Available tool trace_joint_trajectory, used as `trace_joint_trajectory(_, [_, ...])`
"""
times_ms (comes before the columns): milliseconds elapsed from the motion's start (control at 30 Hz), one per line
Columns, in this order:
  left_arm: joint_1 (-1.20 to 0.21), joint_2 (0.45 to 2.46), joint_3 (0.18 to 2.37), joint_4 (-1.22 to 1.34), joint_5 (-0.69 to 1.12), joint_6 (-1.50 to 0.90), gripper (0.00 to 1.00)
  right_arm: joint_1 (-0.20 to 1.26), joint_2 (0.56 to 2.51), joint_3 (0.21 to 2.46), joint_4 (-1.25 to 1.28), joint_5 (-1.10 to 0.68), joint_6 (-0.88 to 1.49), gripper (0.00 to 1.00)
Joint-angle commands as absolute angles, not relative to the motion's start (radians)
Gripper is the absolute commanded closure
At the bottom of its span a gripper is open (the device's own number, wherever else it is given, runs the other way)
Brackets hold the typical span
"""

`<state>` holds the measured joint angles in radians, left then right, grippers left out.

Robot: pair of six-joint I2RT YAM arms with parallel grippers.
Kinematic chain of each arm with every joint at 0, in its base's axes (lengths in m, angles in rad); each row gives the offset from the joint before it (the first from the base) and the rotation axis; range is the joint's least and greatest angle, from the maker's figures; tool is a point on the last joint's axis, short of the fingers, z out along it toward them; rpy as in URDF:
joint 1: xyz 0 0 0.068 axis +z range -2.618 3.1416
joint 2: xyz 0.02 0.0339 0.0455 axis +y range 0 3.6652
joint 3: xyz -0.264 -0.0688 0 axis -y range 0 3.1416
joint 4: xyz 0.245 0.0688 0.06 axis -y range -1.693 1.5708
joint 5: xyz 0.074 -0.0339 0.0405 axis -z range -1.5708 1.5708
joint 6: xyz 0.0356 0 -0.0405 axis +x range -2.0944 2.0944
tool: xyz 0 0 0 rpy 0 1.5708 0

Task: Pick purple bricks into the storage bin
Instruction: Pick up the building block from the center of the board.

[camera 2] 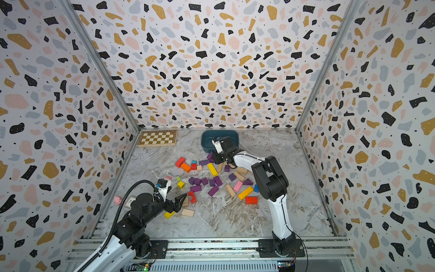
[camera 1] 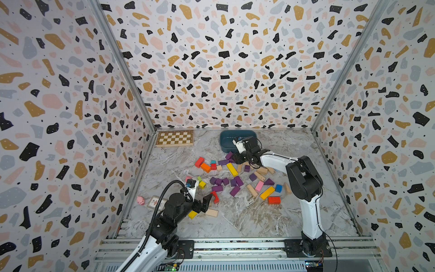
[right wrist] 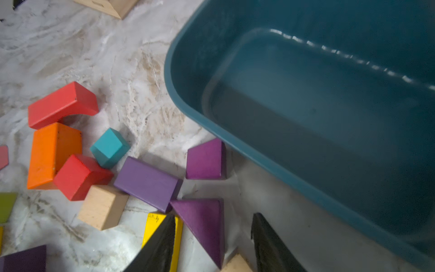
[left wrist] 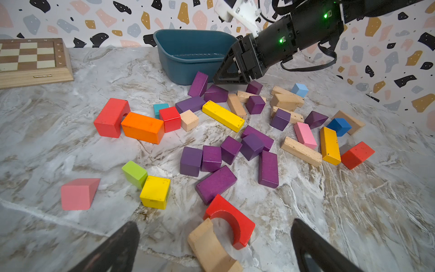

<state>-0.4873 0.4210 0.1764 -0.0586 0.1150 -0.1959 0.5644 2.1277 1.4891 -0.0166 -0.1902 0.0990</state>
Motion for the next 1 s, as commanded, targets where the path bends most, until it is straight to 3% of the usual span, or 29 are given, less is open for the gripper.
trace_joint_trajectory(0, [-0.490, 0.417, 0.184, -0.014, 0.114, -0.197, 0.01, 0.573, 2.126, 1.522, -0.057, -0.198, 0.073, 0.43])
trace_joint_trajectory(567, [-0.490, 0.419, 0.184, -0.012, 0.114, -0.196, 0.01, 0.585, 2.204, 1.602, -0.093, -0.171, 0.070, 0.37])
trace_joint_trajectory(967, [-0.491, 0.421, 0.184, -0.011, 0.115, -0.195, 0.01, 0.589, 2.243, 1.656, -0.131, -0.163, 0.083, 0.55])
